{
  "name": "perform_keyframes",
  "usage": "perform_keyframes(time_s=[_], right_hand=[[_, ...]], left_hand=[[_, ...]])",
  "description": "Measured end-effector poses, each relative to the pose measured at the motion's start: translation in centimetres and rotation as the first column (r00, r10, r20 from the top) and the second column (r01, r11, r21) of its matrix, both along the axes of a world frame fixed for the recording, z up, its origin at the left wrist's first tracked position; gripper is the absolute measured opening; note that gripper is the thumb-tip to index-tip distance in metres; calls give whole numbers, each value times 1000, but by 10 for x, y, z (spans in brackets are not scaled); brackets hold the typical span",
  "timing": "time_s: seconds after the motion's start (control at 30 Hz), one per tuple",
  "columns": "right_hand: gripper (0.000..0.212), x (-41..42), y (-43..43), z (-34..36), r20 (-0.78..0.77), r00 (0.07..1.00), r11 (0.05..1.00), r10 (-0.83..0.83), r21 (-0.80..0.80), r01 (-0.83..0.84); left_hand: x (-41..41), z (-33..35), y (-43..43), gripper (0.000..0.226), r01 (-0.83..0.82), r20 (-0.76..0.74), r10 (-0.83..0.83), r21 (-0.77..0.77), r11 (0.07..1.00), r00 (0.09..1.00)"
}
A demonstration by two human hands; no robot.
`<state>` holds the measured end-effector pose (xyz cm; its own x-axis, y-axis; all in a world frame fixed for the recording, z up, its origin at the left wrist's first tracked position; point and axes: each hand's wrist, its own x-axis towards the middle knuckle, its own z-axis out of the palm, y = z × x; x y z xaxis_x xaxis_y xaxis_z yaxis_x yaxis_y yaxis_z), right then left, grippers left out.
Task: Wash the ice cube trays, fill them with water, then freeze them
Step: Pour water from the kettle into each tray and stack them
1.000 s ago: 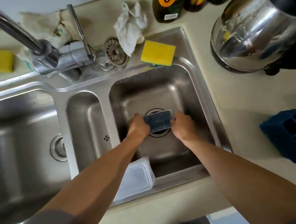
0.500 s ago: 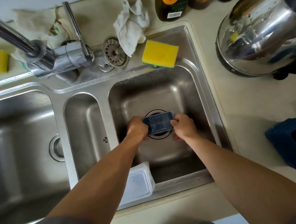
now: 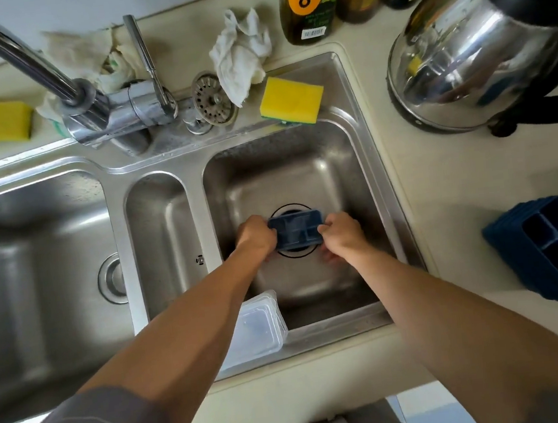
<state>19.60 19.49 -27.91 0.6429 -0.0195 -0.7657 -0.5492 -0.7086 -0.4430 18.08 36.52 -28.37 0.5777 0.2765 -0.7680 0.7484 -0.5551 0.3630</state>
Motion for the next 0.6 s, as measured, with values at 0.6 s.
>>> perform_keyframes(time_s=[0.6], right_hand=[[29,-11,-54,227,255,967,954,-12,292,-65]], left_hand=[[25,214,-29,51,-34,367,25,16,999,930]])
